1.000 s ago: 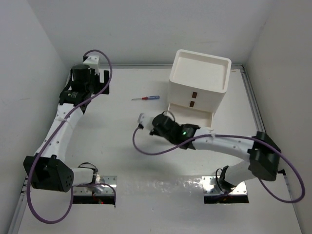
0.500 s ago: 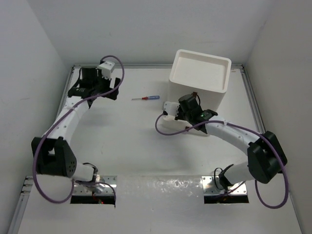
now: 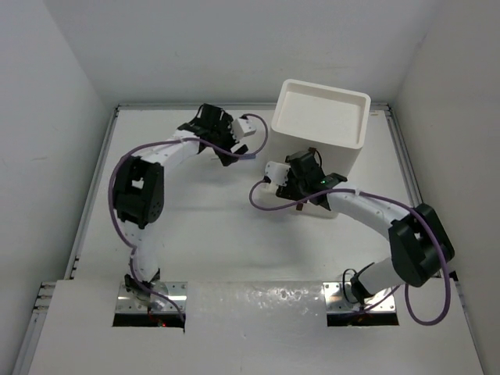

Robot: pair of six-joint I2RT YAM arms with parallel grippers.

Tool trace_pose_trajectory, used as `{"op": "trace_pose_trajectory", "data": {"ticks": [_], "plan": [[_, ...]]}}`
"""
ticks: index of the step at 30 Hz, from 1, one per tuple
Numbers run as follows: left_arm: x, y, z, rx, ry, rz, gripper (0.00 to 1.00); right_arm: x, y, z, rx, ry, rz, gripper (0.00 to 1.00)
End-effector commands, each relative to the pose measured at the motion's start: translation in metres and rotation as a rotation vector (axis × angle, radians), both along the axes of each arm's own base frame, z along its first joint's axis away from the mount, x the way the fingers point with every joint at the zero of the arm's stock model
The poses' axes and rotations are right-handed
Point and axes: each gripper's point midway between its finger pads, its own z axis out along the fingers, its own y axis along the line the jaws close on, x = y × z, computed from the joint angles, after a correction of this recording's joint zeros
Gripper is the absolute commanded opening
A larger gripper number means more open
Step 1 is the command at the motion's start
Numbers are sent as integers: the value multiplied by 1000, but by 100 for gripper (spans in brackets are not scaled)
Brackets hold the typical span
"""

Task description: Sort the tools into containers

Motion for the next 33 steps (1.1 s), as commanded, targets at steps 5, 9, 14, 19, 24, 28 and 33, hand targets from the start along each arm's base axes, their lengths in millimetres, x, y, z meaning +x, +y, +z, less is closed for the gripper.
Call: {"op": "trace_pose_trajectory", "data": {"ticks": [5,9,14,19,24,28,33], "plan": [[39,-31,-9,-45,18,-156,74,-6,12,81,294,-192,-35,77],[37,-34,-32,-48,63,-178,72,-25,16,111,434,-241,-11,77],[32,-40,-56,-61,151,-197,75,-53,16,156,612,-339,39,81],[53,-41,-78,-40,179,-70,72,-64,15,181,715,-387,44,81],[45,-31,-109,30,276,-62,44,-72,21,190,764,-356,59,80],[29,-19,-103,85,283,-98,0,-73,19,193,783,-372,54,80],[7,-5,-82,85,288,-77,0,-76,22,195,818,-359,55,80]]}}
